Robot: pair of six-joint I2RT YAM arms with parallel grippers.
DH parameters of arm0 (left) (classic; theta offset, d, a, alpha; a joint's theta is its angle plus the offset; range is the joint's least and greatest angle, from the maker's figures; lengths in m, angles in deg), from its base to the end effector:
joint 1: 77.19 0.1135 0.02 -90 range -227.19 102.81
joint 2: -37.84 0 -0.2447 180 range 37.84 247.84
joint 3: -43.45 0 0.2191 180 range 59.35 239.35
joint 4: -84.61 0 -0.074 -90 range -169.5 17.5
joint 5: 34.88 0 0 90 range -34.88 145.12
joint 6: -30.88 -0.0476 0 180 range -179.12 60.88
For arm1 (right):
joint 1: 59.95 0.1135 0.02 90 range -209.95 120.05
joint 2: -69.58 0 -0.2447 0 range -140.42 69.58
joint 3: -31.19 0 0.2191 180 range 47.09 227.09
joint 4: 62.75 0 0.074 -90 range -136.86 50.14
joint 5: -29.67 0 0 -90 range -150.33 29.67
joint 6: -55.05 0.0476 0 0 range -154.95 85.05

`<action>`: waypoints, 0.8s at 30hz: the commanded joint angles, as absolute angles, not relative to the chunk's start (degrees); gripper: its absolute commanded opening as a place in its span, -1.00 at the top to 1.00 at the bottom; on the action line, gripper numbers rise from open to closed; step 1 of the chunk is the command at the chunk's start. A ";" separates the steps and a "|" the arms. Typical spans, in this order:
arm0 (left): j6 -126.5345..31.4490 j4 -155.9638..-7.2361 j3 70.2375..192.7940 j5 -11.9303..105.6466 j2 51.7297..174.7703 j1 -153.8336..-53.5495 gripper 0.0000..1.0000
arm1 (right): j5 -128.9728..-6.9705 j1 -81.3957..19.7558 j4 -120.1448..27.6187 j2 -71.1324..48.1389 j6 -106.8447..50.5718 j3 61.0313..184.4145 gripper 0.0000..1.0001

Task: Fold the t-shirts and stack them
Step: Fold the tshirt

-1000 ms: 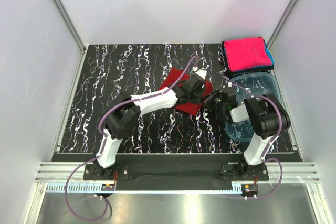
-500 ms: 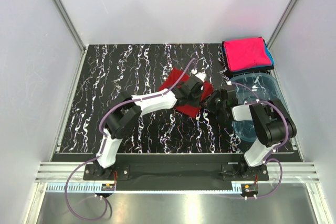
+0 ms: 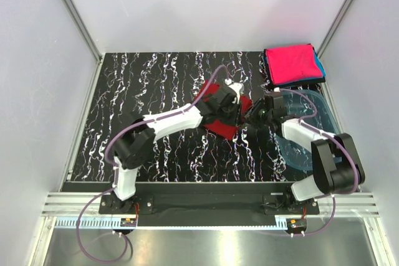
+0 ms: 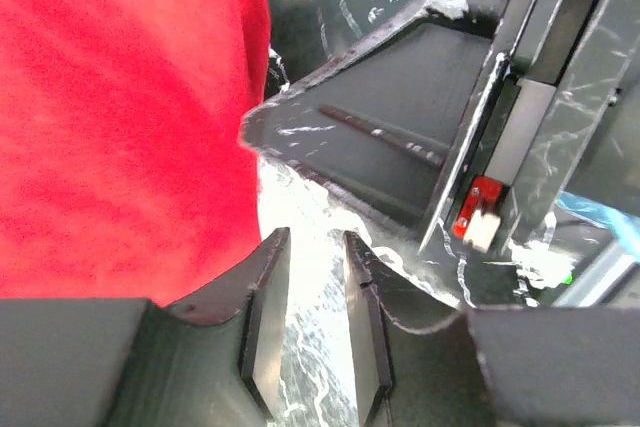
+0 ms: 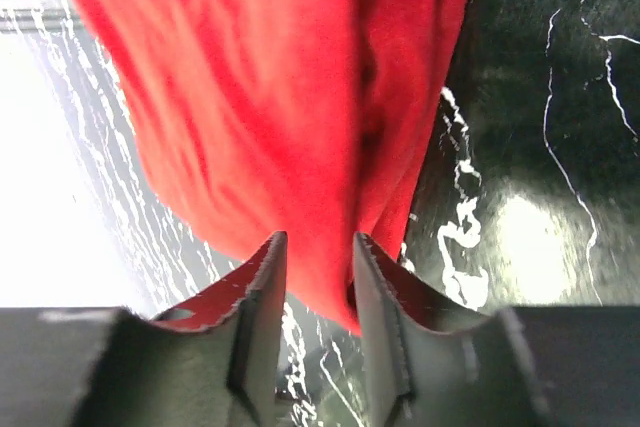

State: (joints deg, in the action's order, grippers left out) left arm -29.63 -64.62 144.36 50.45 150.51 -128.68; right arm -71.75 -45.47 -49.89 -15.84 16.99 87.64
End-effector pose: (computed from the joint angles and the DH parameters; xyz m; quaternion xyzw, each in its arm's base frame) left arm 0.2574 -0.3297 0.2125 0.1906 0.8947 -0.2895 0.2816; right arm 0.2707 0.0796 0.1708 0.2532 0.8733 0.2984 0.2900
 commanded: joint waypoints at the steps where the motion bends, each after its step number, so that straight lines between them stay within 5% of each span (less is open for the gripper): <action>1: -29.33 -67.19 142.94 48.53 144.11 -126.33 0.36 | -68.68 -44.92 -42.29 -12.07 14.45 90.06 0.24; 5: -28.98 -67.54 140.21 47.92 142.43 -122.99 0.36 | -66.92 -44.92 -41.15 -12.15 13.30 92.35 0.62; 17: -26.08 -73.94 133.01 41.16 149.72 -121.66 0.37 | -70.19 -44.83 -43.87 -28.41 9.34 97.37 0.62; 24: -26.51 -73.09 131.84 41.32 147.10 -121.31 0.35 | -66.84 -44.83 -42.99 -24.73 7.06 95.78 0.66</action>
State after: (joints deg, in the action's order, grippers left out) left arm -25.93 -71.66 129.93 42.17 150.61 -121.70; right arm -69.85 -45.27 -43.83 -28.28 9.60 95.84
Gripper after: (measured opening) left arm 0.322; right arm 0.171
